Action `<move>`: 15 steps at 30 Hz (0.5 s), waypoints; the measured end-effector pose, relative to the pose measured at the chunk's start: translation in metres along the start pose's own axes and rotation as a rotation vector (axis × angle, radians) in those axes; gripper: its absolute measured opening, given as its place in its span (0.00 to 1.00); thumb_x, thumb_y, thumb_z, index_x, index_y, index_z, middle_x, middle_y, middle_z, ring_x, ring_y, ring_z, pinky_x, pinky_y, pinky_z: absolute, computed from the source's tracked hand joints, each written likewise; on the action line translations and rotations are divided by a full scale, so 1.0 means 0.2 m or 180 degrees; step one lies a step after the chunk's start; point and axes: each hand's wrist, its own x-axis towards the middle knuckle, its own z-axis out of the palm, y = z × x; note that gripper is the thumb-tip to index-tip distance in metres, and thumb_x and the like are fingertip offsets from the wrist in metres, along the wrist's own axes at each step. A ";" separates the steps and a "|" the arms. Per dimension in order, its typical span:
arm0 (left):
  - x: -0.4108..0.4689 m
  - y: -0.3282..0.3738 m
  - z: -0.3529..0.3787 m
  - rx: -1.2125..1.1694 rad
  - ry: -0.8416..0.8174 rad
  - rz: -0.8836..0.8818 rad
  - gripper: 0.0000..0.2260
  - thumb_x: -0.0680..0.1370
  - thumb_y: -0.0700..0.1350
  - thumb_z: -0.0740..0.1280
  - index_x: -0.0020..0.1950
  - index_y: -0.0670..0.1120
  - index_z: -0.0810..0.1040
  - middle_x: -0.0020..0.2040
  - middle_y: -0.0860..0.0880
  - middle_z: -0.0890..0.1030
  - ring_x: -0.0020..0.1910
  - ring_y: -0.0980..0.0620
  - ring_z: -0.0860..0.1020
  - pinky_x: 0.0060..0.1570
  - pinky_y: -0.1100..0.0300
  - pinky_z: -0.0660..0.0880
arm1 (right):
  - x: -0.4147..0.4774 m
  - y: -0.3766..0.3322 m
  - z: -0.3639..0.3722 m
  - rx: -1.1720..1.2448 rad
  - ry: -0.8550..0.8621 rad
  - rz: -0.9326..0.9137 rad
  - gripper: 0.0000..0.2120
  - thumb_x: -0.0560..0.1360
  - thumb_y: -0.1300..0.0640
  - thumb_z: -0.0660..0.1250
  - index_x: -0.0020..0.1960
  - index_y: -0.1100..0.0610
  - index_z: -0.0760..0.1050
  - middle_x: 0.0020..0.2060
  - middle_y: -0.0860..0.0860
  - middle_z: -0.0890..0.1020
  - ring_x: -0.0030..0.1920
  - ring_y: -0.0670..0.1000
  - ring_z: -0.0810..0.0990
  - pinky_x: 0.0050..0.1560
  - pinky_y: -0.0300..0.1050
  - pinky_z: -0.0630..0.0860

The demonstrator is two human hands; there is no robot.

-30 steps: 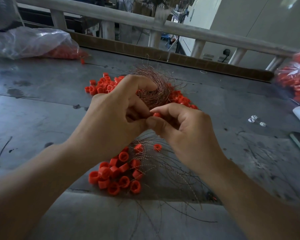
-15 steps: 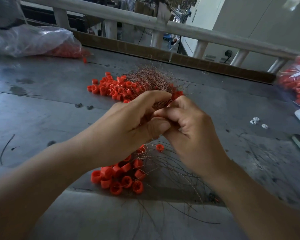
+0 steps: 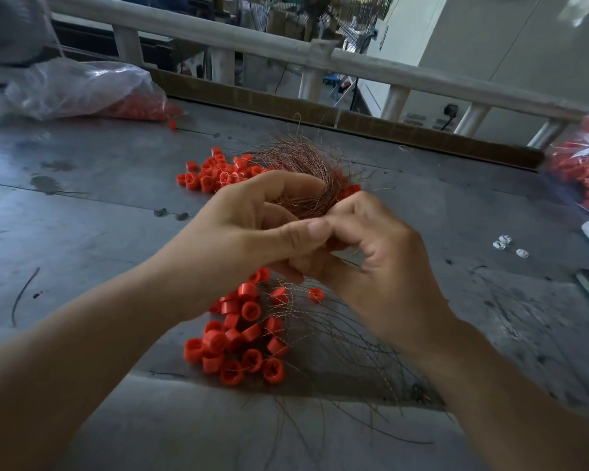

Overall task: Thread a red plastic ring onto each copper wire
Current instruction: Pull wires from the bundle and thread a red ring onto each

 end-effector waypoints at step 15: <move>0.03 0.07 -0.16 0.0146 0.0322 -0.0220 0.09 0.62 0.41 0.68 0.40 0.48 0.84 0.30 0.44 0.80 0.25 0.50 0.76 0.23 0.63 0.73 | 0.02 0.02 -0.09 -0.0255 -0.0347 0.0261 0.01 0.71 0.60 0.70 0.41 0.57 0.80 0.35 0.39 0.78 0.40 0.40 0.77 0.40 0.28 0.72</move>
